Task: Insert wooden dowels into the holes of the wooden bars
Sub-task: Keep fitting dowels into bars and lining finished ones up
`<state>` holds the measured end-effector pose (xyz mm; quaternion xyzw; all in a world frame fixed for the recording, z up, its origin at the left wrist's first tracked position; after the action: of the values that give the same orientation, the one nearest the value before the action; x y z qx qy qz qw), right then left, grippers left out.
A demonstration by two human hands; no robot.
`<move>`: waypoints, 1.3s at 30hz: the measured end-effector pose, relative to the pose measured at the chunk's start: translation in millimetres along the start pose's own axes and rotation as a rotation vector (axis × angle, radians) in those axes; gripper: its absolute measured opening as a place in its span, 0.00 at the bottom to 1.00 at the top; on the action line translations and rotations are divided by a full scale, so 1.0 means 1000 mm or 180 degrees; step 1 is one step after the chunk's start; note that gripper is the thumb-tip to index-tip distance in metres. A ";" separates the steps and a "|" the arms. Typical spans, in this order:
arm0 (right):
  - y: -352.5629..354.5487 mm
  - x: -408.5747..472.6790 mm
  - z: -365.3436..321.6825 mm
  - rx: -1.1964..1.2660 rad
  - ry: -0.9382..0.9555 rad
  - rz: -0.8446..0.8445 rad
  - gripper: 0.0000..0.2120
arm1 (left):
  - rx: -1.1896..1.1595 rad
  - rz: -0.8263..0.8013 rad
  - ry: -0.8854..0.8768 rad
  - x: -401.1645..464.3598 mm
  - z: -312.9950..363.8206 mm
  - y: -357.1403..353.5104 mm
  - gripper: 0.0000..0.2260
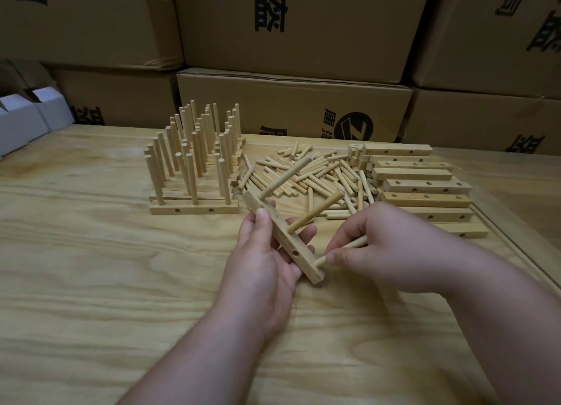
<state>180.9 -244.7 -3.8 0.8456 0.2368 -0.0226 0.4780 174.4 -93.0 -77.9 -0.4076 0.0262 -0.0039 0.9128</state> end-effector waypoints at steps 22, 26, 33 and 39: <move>-0.016 0.014 0.006 0.0560 0.0150 0.0205 0.08 | -0.0874 0.0275 -0.0002 0.003 0.010 0.004 0.19; -0.020 0.019 0.011 0.0744 0.0316 0.0432 0.04 | -0.0713 0.0027 0.0227 -0.001 0.008 -0.001 0.17; -0.026 0.022 0.015 0.1055 0.0552 0.0980 0.10 | 0.0167 -0.0357 0.0656 -0.006 -0.002 -0.007 0.20; 0.003 0.030 0.004 0.0998 0.0615 0.1291 0.07 | 0.0785 -0.0687 0.0524 -0.006 -0.008 -0.007 0.14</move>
<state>209.4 -238.0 -11.9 0.9376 0.1007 0.1180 0.3112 168.6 -103.4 -77.5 -0.2913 0.0562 -0.1384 0.9449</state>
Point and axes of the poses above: each hand's wrist, its own x-axis towards the middle knuckle, its own y-axis out of the back of the hand, z = x × y, the point moved 3 cm from there along x, towards the middle knuckle, and after that the axes turned 10 degrees about -z, right-handed, at the moved point
